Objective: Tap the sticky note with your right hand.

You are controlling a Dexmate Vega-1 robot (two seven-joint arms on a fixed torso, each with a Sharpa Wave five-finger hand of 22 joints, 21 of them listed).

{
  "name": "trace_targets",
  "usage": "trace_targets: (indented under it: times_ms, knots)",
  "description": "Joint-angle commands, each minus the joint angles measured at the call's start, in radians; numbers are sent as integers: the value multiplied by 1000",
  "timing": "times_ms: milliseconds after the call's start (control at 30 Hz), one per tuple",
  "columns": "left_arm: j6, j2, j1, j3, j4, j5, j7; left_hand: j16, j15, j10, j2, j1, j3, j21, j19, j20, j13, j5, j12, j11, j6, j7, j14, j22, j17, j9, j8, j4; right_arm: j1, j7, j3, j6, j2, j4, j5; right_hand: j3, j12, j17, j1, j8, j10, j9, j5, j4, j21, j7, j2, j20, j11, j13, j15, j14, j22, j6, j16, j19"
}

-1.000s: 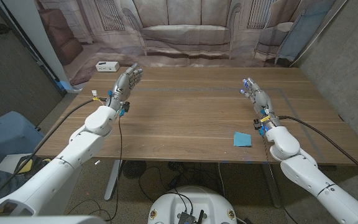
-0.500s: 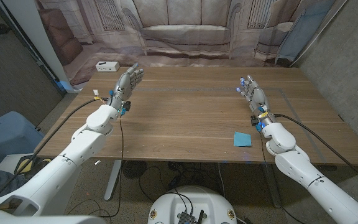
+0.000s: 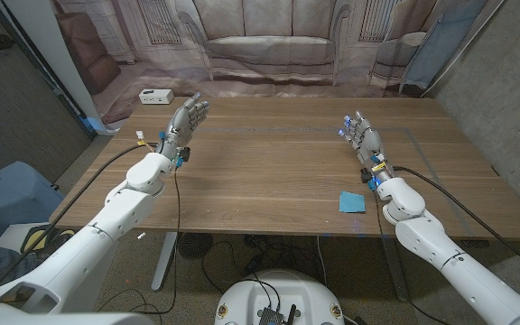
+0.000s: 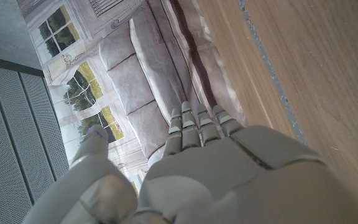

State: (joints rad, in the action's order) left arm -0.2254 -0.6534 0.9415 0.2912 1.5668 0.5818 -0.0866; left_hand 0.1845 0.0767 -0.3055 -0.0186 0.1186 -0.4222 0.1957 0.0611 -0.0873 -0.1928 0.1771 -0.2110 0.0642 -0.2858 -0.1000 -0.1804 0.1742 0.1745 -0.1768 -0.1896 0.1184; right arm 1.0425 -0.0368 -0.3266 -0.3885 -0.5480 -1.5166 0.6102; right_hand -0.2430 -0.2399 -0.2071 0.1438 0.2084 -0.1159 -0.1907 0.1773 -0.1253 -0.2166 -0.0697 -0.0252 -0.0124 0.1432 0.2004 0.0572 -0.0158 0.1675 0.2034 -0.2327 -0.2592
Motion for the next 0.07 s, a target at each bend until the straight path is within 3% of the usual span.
trace_targets:
  times_ms: [33, 67]
  knots:
    - [-12, -3, 11, -6, -21, 19, 19, 1, 2, -5, -5, 0, 3, 3, 1, 2, -3, 2, 0, 2, -5, -3, -7, 5, 2, -3, 1, 4, 3, -15, -20, 27, 4, -6, 3, 4, 5, -3, -2, -1, 6, 0, 7, 1, 1, 0, 6, 5, 2, 0, 10, 4, 4, 2, 1, -1]
    - [-16, -3, 11, -7, -24, 20, 24, 1, 1, -6, -5, 0, 3, 3, 1, 2, -3, 2, -1, 1, -5, -3, -7, 5, 2, -3, 2, 4, 6, -22, -21, 32, 4, -13, 2, 4, 5, -3, -2, -1, 5, 0, 7, 1, 1, 0, 5, 5, 2, 0, 10, 4, 4, 2, 1, -1]
